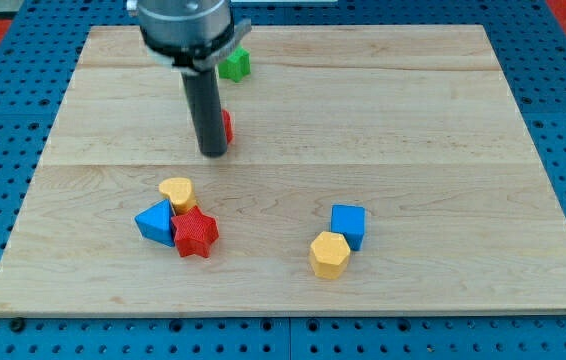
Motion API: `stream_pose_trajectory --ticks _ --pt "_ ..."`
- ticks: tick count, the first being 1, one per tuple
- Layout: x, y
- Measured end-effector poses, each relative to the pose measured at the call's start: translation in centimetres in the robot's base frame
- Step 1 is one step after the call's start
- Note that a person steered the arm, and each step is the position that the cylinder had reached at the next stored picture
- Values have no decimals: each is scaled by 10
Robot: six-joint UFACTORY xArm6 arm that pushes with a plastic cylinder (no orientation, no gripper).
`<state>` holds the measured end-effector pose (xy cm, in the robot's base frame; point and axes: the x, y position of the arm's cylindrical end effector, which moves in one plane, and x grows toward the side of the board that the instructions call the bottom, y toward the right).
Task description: Push the red star towards the center left
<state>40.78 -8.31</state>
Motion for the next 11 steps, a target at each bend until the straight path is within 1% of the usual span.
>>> stream_pose_trajectory --ticks 1,2,3,4,5,6,7,10,11 --pt "-31 15" --pt "-69 16" --pt "-79 38" --pt "-10 68" --pt "56 71" --pt "86 84" --pt "130 81" --pt "180 -21" --pt "163 -44"
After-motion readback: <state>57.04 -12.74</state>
